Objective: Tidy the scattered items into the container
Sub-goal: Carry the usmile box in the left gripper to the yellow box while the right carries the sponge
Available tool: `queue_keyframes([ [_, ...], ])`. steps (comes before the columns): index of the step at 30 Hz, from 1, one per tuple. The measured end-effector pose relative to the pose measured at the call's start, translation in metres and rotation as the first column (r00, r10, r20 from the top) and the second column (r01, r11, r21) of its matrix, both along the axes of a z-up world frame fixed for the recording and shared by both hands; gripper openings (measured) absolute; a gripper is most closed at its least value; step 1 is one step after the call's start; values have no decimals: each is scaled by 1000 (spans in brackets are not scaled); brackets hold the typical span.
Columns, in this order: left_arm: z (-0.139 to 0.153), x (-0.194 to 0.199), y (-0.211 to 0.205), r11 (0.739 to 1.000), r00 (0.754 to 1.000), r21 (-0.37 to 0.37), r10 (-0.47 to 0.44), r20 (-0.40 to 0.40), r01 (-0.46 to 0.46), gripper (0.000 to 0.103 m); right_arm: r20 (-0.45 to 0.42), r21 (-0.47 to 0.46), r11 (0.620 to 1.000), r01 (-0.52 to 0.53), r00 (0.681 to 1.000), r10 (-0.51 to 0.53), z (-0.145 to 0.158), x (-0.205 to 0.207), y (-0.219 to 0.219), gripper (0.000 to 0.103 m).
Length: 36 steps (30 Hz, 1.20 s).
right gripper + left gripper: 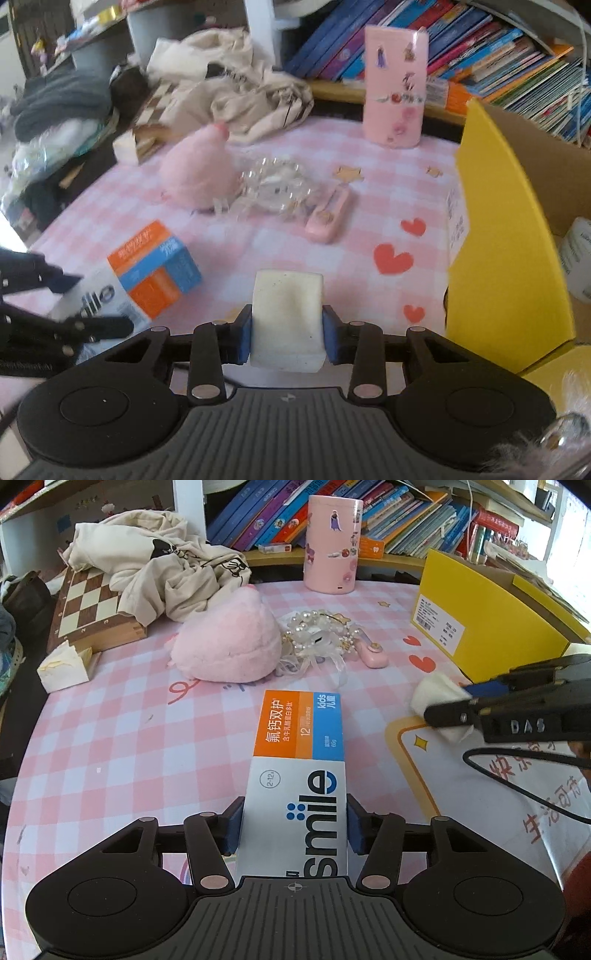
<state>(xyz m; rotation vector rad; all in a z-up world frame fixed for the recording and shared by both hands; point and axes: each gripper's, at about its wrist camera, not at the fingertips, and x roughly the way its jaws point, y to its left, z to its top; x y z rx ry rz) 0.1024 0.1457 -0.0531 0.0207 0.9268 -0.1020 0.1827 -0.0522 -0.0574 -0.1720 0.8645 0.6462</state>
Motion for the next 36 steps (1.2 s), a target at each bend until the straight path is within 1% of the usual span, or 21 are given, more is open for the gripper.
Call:
queue_keyframes([
  [3,0,1,0,1000,1000,1,3,-5,-3,53,-14,-51,999,1,1000,-1,-4,0,6,37],
  [4,1,1,0,1000,1000,2,4,-7,-4,54,-10,-52,999,1,1000,-1,-3,-1,7,39],
  [5,1,1,-1,1000,1000,4,5,-6,-5,55,-3,-61,998,2,1000,-2,-3,-2,8,49],
  [6,0,2,-1,1000,1000,8,3,-7,-3,55,3,-70,998,3,1000,-3,-2,-3,9,54],
  [7,0,2,-2,1000,1000,12,2,-7,-2,55,13,-83,997,5,1000,-4,-2,-4,10,56],
  [10,-3,5,-3,1000,1000,17,7,-10,-7,55,14,-107,994,-5,1000,6,-4,-3,14,53],
  [13,-5,8,-2,1000,1000,14,15,-13,-15,56,-13,-136,991,-21,1000,19,-10,-2,18,43],
  [15,-7,9,-3,1000,1000,11,27,-14,-27,56,-9,-136,990,-27,1000,26,-10,-2,18,42],
  [17,-7,9,-5,999,999,19,31,-7,-31,55,-7,-142,989,-35,999,35,-10,-3,19,38],
  [20,-7,9,-5,999,999,3,41,-13,-41,52,-20,-137,990,-37,999,35,-9,-3,16,35],
  [22,-5,7,-2,997,998,-32,63,-26,-63,52,-44,-123,992,-32,999,27,-6,-4,13,35],
  [24,-3,3,2,991,995,-96,95,-39,-98,52,-55,-103,994,-32,998,26,-2,-7,10,35],
  [27,-1,-6,8,966,987,-202,149,-66,-160,52,-62,-75,997,-34,998,29,7,-13,5,34],
  [29,2,-12,10,951,982,-247,171,-75,-185,52,-68,-62,997,-34,997,29,12,-18,1,34],
  [33,13,-26,8,935,980,-294,189,-64,-199,52,-72,-55,998,-32,997,28,20,-32,-7,34],
  [36,23,-35,4,931,981,-311,189,-43,-193,52,-73,-51,998,-23,997,20,23,-41,-13,34],
])
